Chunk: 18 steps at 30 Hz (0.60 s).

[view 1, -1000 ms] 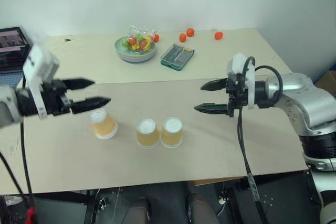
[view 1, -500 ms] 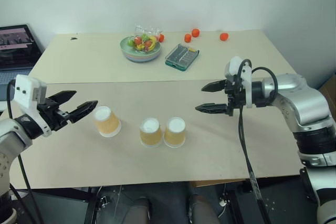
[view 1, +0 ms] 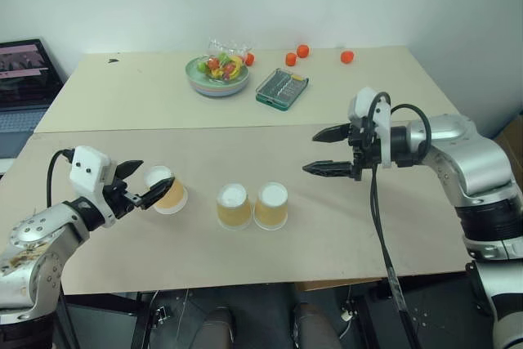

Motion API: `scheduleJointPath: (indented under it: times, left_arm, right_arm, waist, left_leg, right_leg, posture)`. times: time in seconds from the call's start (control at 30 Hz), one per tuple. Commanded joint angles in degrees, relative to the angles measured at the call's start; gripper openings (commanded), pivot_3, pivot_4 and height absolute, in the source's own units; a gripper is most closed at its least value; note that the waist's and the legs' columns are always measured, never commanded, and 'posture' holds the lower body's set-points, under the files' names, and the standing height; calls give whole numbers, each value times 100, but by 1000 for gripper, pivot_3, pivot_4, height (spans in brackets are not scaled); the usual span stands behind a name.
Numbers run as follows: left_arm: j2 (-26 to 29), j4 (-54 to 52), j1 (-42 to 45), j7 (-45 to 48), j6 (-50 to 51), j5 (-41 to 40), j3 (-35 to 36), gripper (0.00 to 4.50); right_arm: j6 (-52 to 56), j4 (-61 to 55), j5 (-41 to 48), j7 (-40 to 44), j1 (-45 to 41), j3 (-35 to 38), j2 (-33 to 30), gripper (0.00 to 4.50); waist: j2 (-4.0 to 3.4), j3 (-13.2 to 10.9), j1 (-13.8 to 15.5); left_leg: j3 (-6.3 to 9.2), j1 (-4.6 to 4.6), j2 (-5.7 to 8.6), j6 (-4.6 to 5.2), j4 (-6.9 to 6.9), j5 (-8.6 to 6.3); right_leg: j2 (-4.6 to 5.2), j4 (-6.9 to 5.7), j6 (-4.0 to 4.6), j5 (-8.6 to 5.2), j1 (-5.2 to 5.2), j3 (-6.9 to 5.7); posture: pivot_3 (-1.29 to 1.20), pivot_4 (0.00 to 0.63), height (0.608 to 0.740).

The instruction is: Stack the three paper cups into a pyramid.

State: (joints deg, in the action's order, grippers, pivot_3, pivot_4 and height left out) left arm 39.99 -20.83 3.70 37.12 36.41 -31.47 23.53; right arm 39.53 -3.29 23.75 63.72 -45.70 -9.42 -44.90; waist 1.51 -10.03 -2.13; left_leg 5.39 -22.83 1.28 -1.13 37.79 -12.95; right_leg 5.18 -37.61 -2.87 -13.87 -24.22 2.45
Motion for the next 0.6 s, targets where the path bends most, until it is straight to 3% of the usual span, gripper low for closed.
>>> scheduleJointPath:
  times: [0.03,0.53,0.6]
  left_arm:
    - [-13,111,109,-25,-244,74,3,4500]
    - [-279,505,419,-66,-384,248,-518,4500]
    - [-276,533,448,-34,-393,226,-532,3969]
  right_arm:
    - [28,-216,15,-32,-19,247,-98,4386]
    - [257,-468,58,-140,1,378,-174,4386]
    - [272,-500,56,-164,26,390,-186,4500]
  waist:
    - [0,0,-3]
    - [0,0,1]
    - [0,0,2]
  left_leg:
    - [0,0,0,0,0,0]
    - [0,0,0,0,0,0]
    - [1,0,0,0,0,0]
  right_leg:
    - [0,0,0,0,0,0]
    - [0,0,0,0,1,-2]
    - [0,0,0,0,1,-2]
  posture:
    - [0,150,740]
    - [0,150,740]
    - [0,150,740]
